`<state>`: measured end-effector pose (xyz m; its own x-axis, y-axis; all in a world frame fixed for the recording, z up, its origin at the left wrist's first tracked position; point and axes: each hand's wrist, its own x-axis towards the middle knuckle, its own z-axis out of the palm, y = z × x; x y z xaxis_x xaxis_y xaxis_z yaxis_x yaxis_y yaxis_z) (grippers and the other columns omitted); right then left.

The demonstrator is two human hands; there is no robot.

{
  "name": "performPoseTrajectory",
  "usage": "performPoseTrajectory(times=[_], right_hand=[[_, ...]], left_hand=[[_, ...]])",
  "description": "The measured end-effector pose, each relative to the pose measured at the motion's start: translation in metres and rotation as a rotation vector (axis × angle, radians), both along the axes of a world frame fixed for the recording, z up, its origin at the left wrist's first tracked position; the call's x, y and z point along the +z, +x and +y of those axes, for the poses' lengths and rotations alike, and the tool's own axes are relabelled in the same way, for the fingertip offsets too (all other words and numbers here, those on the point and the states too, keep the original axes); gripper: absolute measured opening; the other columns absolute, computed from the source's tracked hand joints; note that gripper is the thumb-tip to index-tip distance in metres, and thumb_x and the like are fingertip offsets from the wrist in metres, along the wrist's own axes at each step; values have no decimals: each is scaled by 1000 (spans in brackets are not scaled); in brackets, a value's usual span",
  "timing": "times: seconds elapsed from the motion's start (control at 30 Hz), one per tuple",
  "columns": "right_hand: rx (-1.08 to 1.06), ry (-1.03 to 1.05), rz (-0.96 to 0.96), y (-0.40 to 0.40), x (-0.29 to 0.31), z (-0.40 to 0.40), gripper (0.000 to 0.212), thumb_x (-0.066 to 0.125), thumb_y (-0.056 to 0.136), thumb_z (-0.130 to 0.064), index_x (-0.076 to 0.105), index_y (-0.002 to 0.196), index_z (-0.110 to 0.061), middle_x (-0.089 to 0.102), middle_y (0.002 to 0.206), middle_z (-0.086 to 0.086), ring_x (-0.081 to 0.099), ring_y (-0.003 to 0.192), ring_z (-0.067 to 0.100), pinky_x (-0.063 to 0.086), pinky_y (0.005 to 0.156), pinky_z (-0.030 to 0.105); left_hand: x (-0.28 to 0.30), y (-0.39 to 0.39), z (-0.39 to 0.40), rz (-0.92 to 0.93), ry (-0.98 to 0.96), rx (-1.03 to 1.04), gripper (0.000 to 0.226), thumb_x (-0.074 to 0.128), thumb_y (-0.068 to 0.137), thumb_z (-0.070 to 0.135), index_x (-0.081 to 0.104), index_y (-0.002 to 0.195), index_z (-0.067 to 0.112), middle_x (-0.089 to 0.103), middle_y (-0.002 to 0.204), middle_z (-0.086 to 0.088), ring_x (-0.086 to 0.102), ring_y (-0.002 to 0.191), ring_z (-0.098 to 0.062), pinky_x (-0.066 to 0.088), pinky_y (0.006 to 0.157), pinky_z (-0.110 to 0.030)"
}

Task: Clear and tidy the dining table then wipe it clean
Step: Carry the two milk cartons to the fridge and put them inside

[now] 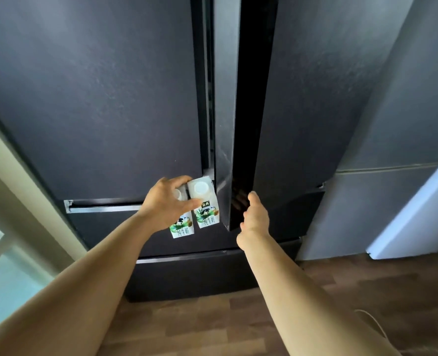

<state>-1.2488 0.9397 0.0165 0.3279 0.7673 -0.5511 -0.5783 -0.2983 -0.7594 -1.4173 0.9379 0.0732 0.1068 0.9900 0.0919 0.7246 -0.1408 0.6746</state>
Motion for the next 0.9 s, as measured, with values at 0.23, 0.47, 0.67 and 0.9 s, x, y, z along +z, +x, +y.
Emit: performPoseTrajectory(times=[0.23, 0.47, 0.67, 0.9], right_hand=[[69, 367, -811, -7, 48, -49, 93, 72, 79, -37, 15, 150, -20, 14, 157, 2, 23, 142, 23, 35, 108, 37], [3, 398, -1145, 35, 88, -70, 75, 63, 88, -23, 18, 147, -18, 25, 149, 10, 32, 133, 28, 42, 100, 39], [39, 352, -1219, 65, 91, -94, 64, 55, 93, -16, 19, 147, -14, 32, 146, 11, 37, 131, 29, 42, 97, 40], [-67, 314, -1202, 88, 87, -123, 60, 51, 94, -12, 21, 146, -10, 36, 144, 14, 38, 129, 30, 40, 100, 42]], left_hand=[[20, 25, -46, 7, 39, 45, 31, 72, 75, 36, 62, 103, 32, 62, 85, 6, 55, 67, -10, 41, 51, -21], [44, 57, -94, -6, 108, 56, 35, 73, 74, 35, 62, 107, 29, 61, 88, 7, 54, 68, -6, 37, 50, -17], [62, 73, -105, 14, 148, 25, 55, 73, 70, 45, 57, 120, 30, 61, 107, 1, 53, 85, -12, 37, 60, -19], [73, 92, -114, 15, 122, -62, 63, 73, 66, 52, 55, 123, 31, 61, 113, 1, 58, 91, -15, 39, 59, -17]])
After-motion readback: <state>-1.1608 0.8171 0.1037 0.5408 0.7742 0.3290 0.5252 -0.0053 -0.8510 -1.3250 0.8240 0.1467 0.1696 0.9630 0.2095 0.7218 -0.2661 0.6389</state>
